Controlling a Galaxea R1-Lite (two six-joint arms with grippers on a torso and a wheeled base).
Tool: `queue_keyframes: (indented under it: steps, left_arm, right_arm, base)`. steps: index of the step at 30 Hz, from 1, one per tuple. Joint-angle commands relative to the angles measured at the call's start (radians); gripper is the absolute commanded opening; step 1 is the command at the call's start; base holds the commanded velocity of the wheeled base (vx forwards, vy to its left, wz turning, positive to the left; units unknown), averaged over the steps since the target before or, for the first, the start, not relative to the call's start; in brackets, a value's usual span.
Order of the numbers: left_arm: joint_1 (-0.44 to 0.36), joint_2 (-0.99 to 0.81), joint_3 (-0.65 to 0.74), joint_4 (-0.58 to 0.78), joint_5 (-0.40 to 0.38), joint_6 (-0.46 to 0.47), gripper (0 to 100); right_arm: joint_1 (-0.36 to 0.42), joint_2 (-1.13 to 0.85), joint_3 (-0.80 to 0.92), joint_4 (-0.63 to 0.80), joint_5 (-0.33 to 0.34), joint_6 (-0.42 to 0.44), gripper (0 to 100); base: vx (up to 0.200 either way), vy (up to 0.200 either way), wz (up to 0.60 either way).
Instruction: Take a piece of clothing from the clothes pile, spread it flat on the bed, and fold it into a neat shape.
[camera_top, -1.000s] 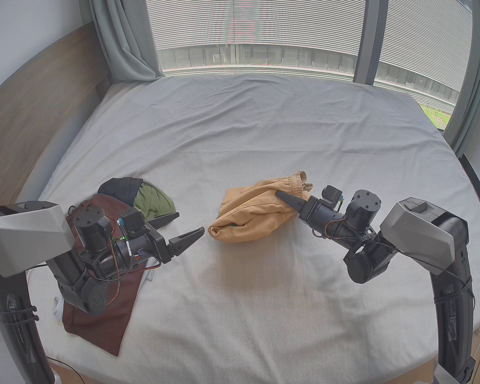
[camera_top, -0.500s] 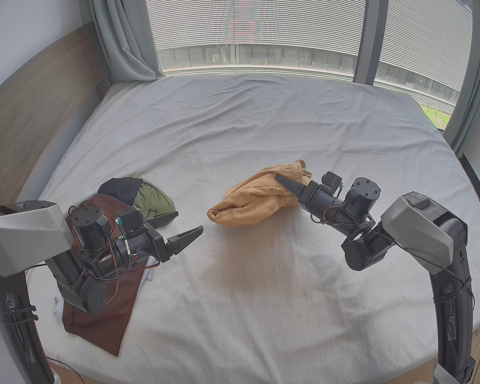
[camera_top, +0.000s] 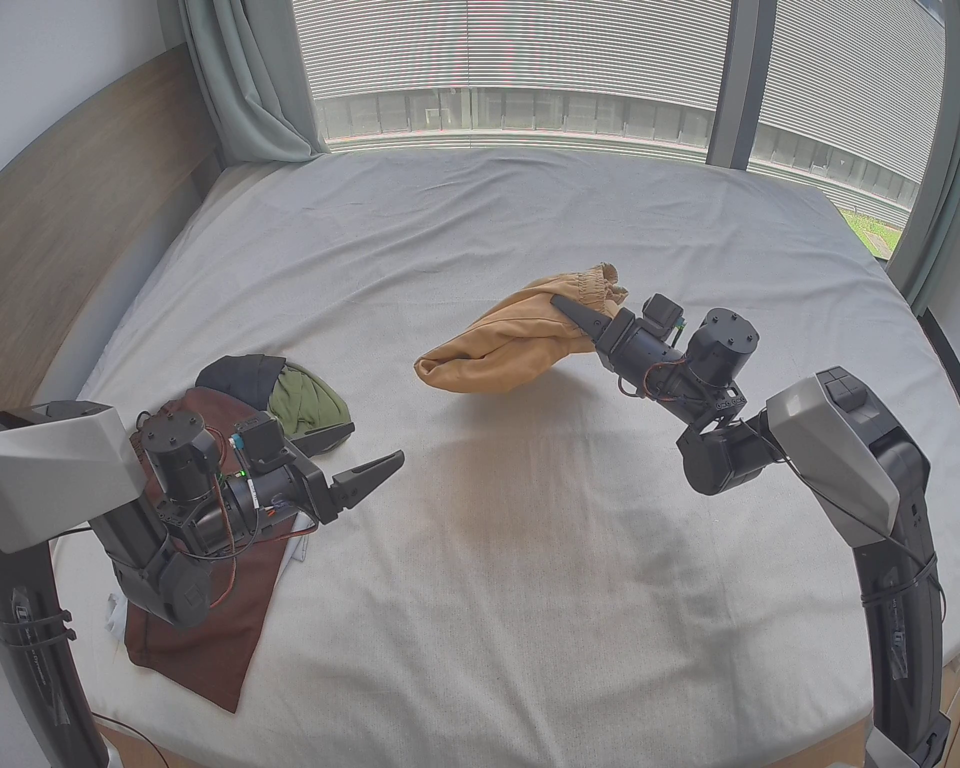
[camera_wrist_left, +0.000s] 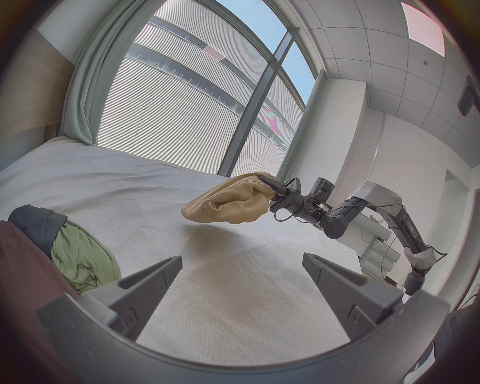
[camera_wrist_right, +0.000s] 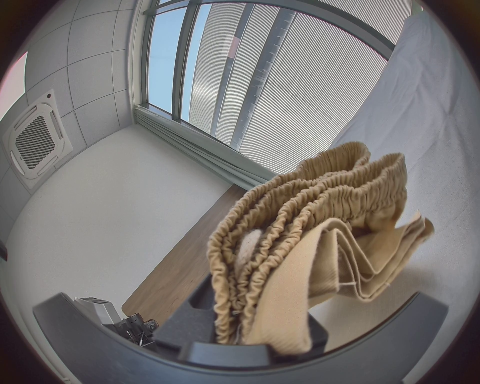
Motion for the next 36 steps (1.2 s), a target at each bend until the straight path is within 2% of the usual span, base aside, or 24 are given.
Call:
queue_keyframes:
  steps: [1, 5, 11, 15, 19, 28, 36]
  left_arm:
    - [0.0, 0.004, -0.001, 0.001, 0.0, 0.001, 100]
    - [0.0, 0.004, -0.001, -0.001, 0.0, 0.001, 100]
    - [0.003, -0.002, 0.0, -0.001, 0.0, -0.001, 100]
    - [0.001, -0.002, 0.002, -0.001, 0.0, -0.007, 100]
    - [0.001, 0.001, 0.0, -0.001, 0.0, -0.008, 100]
    - [0.0, 0.006, 0.0, -0.001, 0.0, -0.008, 100]
    - [0.0, 0.009, -0.001, 0.001, -0.001, -0.007, 100]
  right_arm:
    - [-0.005, 0.031, -0.063, 0.024, 0.001, 0.0, 0]
    - [-0.015, 0.057, -0.111, 0.057, 0.001, 0.014, 0]
    - [-0.025, 0.134, -0.101, 0.032, 0.001, 0.029, 0]
    - [-0.026, 0.149, -0.045, 0.015, 0.001, 0.028, 0]
    - [-0.031, 0.13, 0.087, -0.042, -0.001, 0.026, 0]
    - [-0.057, 0.139, 0.178, -0.112, -0.001, 0.025, 0]
    - [-0.038, 0.159, 0.281, -0.22, -0.003, 0.018, 0]
  base:
    - [0.0, 0.0, 0.0]
    - [0.0, 0.0, 0.0]
    - [0.0, 0.0, 0.0]
    - [0.0, 0.0, 0.0]
    - [0.0, 0.0, 0.0]
    - [0.0, 0.0, 0.0]
    - [0.0, 0.0, 0.0]
